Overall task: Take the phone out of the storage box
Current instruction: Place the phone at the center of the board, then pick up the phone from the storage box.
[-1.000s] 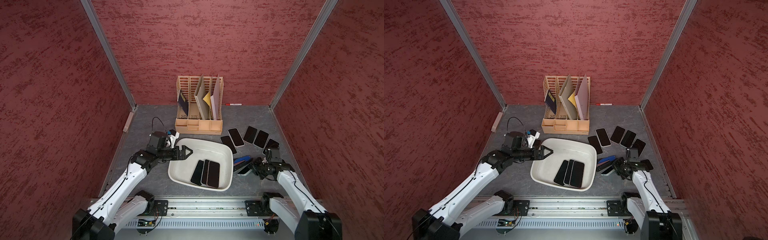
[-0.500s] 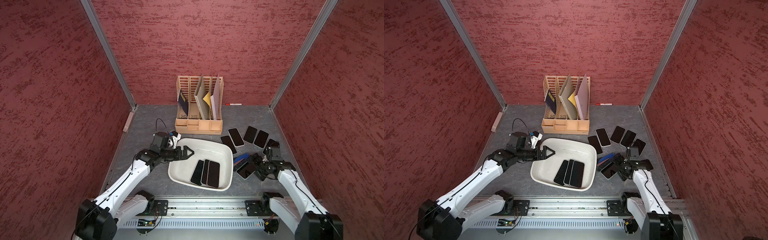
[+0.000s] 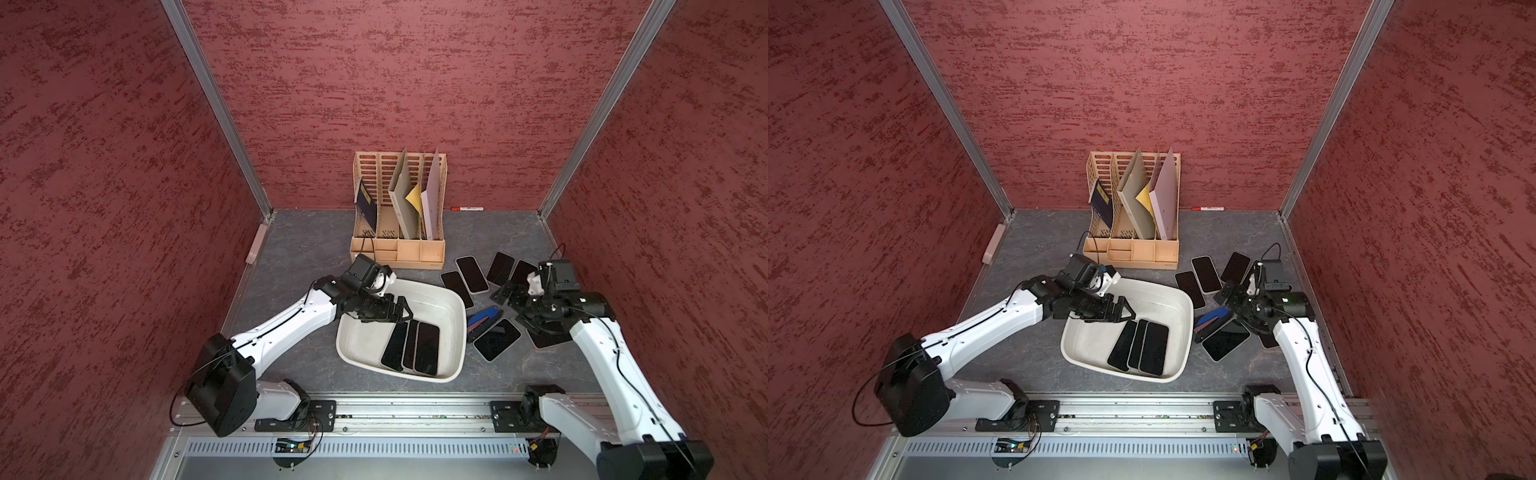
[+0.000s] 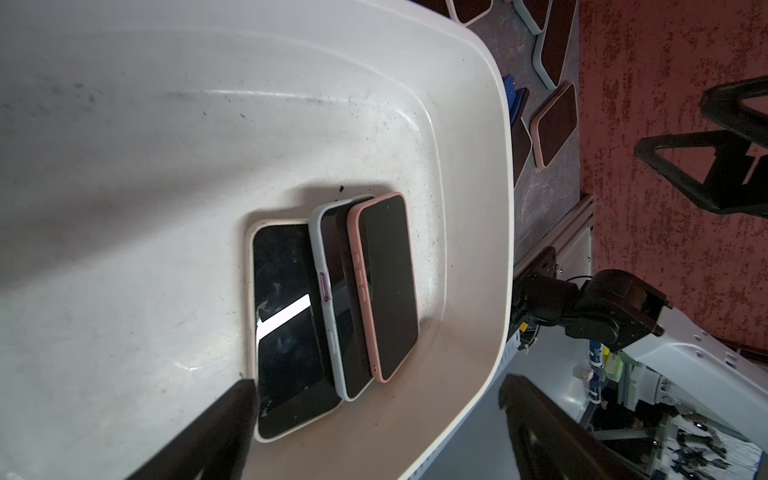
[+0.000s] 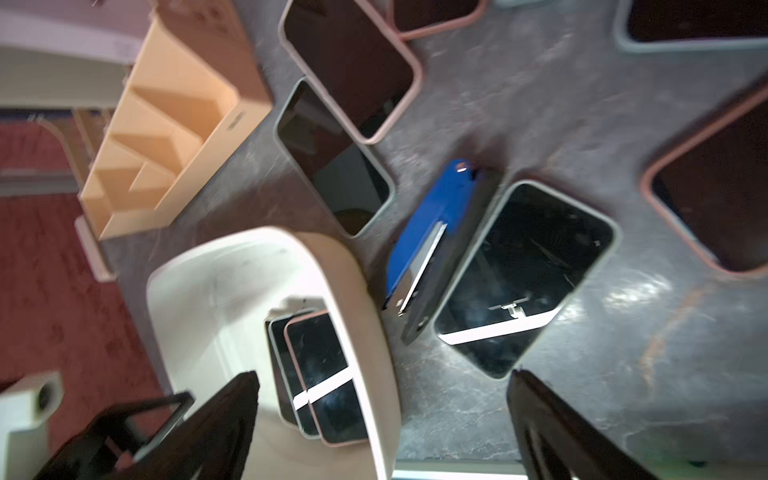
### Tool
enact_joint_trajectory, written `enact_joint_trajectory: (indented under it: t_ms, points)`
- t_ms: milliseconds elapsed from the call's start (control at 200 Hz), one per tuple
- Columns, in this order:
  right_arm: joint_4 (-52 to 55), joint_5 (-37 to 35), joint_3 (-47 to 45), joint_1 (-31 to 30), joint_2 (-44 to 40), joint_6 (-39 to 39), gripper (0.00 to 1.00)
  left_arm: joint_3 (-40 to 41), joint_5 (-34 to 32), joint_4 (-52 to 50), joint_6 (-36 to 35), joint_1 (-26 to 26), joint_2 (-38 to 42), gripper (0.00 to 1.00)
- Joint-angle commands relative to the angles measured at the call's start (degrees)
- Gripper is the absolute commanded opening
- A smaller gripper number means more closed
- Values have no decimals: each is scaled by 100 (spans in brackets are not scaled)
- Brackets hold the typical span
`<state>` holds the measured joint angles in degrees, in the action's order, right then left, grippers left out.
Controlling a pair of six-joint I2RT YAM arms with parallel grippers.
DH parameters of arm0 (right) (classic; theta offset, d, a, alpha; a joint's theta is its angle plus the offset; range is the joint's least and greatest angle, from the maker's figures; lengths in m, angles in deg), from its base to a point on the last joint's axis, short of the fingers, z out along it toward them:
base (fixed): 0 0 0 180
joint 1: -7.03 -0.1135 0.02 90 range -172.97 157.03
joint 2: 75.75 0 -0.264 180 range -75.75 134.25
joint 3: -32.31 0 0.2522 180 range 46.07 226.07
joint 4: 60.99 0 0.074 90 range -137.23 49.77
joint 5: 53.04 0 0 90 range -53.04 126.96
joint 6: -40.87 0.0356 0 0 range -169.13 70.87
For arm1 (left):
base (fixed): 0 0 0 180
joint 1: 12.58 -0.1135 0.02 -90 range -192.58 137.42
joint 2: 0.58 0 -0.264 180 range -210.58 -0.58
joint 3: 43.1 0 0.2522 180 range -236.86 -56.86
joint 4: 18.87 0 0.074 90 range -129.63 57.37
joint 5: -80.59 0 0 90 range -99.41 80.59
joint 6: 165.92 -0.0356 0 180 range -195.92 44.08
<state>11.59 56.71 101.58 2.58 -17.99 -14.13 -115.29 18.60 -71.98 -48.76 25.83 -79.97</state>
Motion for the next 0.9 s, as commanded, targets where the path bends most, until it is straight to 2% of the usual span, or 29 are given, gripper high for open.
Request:
enact_joint_trajectory:
  t_ms: [0,135,245,341,551,736,807,897]
  points:
    - [-10,731,202,-452,60,-418,98,-368,66,-245,415,333,-340,85]
    - [-308,1274,-127,-626,-69,-762,98,-420,-72,179,963,854,-739,82]
    - [-101,1571,-275,-755,-113,-933,98,-489,-341,140,1476,1145,-999,81]
    - [-90,1906,-438,-919,-206,-974,98,-557,-492,300,1626,1345,-1152,81]
    - [-42,1953,-639,-1122,-138,-1280,98,-779,-578,203,1706,1434,-1623,81]
    - [70,2034,-487,-1137,-76,-1518,98,-1270,-1247,-766,1722,1553,-1828,85]
    - [167,2147,-348,-1224,2,-1547,98,-1397,-1480,-959,1691,1543,-1720,85]
    - [23,1917,-305,-1499,23,-1232,98,-1189,-1802,-977,1932,1303,-1256,85]
